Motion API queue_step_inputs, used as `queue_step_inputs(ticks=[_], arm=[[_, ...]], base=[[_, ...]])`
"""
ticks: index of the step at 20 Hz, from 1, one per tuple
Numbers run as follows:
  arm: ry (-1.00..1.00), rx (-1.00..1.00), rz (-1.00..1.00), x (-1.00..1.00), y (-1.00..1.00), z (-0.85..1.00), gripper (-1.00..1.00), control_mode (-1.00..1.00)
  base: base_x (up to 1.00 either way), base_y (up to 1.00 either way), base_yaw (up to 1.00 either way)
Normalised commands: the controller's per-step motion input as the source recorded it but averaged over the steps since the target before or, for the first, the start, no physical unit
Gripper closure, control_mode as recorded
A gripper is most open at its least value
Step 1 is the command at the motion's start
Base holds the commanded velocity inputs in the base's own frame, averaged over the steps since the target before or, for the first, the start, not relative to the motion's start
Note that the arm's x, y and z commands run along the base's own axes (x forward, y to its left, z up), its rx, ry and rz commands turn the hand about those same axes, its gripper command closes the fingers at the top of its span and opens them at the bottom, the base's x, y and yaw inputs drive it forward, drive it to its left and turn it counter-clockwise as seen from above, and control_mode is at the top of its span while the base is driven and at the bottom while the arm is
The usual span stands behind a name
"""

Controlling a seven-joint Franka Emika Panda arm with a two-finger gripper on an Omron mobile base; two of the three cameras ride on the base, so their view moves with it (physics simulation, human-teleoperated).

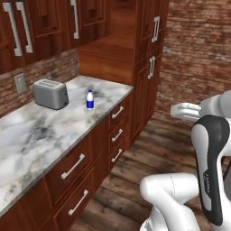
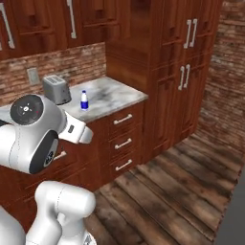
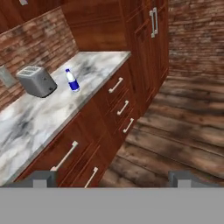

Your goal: Take the bottled waters from the counter and place them in the freezer to freeze. Close the freezer door after placing the bottles.

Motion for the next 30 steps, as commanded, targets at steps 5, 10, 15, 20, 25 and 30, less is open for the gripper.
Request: queue_step_inputs(ticks=[5, 10, 15, 20, 25, 30], arm=[[0.0, 0.0, 0.0, 0.0, 0.0, 0.0, -1.0, 1.0], [0.0, 0.0, 0.0, 0.0, 0.0, 0.0, -1.0, 1.0], [0.0, 0.0, 0.0, 0.0, 0.0, 0.0, -1.0, 1.0], [0.0, 0.0, 0.0, 0.0, 0.0, 0.0, -1.0, 1.0], [0.0, 0.0, 0.0, 0.0, 0.0, 0.0, -1.0, 1.0], [0.0, 0.0, 0.0, 0.0, 0.0, 0.0, -1.0, 1.0]], base=[[1.0, -0.38, -0.27], [1.0, -0.01, -0.02], [1.0, 0.0, 0.07], [1.0, 0.0, 0.22], [0.48, 0.0, 0.5], [0.48, 0.0, 0.61]])
